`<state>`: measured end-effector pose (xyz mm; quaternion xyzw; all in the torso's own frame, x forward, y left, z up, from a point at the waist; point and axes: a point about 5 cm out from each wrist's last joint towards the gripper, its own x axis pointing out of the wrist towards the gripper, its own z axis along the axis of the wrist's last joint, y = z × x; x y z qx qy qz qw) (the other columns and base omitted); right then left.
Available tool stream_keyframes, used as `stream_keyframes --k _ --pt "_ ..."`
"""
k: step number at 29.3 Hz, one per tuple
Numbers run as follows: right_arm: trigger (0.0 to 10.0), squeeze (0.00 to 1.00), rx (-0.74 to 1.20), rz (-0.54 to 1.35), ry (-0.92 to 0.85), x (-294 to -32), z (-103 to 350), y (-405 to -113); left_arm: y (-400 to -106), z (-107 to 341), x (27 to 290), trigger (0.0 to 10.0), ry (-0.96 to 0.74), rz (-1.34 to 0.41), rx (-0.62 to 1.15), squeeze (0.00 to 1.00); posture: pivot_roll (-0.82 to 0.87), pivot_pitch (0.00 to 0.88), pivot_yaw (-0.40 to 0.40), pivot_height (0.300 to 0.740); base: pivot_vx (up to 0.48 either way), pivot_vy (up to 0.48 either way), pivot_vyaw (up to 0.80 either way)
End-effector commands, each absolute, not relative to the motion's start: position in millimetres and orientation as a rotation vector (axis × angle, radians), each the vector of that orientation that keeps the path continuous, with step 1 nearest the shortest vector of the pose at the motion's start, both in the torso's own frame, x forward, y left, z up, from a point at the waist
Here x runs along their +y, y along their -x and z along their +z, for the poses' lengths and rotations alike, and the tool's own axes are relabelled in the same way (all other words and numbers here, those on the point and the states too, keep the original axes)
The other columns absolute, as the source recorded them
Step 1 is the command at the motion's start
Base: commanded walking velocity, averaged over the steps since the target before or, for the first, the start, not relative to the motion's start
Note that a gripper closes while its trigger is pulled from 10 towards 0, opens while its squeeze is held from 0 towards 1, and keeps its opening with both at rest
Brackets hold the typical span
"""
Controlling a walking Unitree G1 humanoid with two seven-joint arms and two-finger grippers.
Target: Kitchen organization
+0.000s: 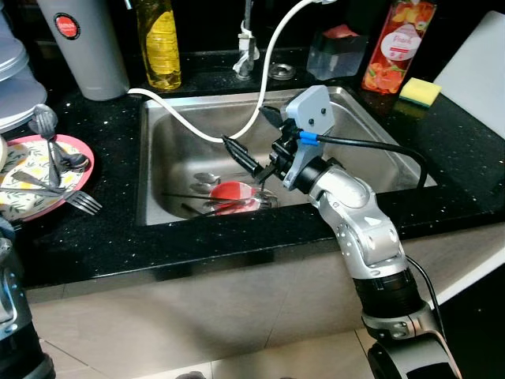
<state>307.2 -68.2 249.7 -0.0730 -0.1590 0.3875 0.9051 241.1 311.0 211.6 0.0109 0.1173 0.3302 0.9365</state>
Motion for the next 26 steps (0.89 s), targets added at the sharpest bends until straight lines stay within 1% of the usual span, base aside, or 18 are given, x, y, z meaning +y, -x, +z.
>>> stream_keyframes --k 1,4,11,12,13,14,15,16,23,24,26 --pt "10.0 0.00 -0.319 0.819 0.142 -68 247 -303 -241 212 308 10.0 -0.026 0.622 0.275 0.00 0.11 0.000 0.035 0.740 0.000 0.000 0.00" --pt "10.0 0.00 -0.308 0.828 0.135 -68 245 -302 -240 205 306 10.0 0.009 0.595 0.317 0.00 0.12 0.000 0.038 0.740 0.000 0.000 0.00" --pt "10.0 0.00 -0.300 0.846 0.127 -66 245 -300 -235 190 309 10.0 0.027 0.583 0.391 0.00 0.12 0.000 0.044 0.740 0.000 0.000 0.00" --pt "10.0 0.00 -0.300 0.847 0.127 -66 244 -300 -234 187 309 9.0 0.038 0.583 0.402 0.00 0.12 0.000 0.044 0.740 0.000 0.000 0.00" --pt "10.0 0.00 -0.300 0.847 0.127 -66 244 -300 -234 187 309 9.0 0.038 0.583 0.402 0.00 0.12 0.000 0.044 0.740 0.000 0.000 0.00" --pt "10.0 0.00 -0.299 0.847 0.127 -67 244 -300 -234 184 308 8.2 0.051 0.582 0.411 0.00 0.12 0.000 0.041 0.740 0.000 0.000 0.00" --pt "10.0 0.00 -0.297 0.846 0.127 -68 243 -300 -234 181 308 1.2 0.061 0.580 0.419 0.00 0.12 0.000 0.041 0.740 0.000 0.000 0.00" --pt "10.0 0.00 -0.294 0.840 0.127 -68 242 -301 -235 178 306 0.0 0.075 0.582 0.422 0.00 0.12 0.000 0.032 0.740 0.000 0.000 0.00" --pt "10.0 0.00 -0.303 0.832 0.103 -65 246 -304 -235 187 306 0.0 0.055 0.616 0.343 0.00 0.14 0.000 0.009 0.740 0.000 0.000 0.00" --pt "10.0 0.00 -0.301 0.830 0.100 -62 246 -307 -235 205 309 0.0 -0.059 0.660 0.204 0.00 0.13 0.000 0.001 0.740 0.000 0.000 0.00" --pt "10.0 0.00 -0.301 0.830 0.100 -62 246 -307 -235 205 309 0.0 -0.059 0.660 0.204 0.00 0.13 0.000 0.001 0.740 0.000 0.000 0.00"
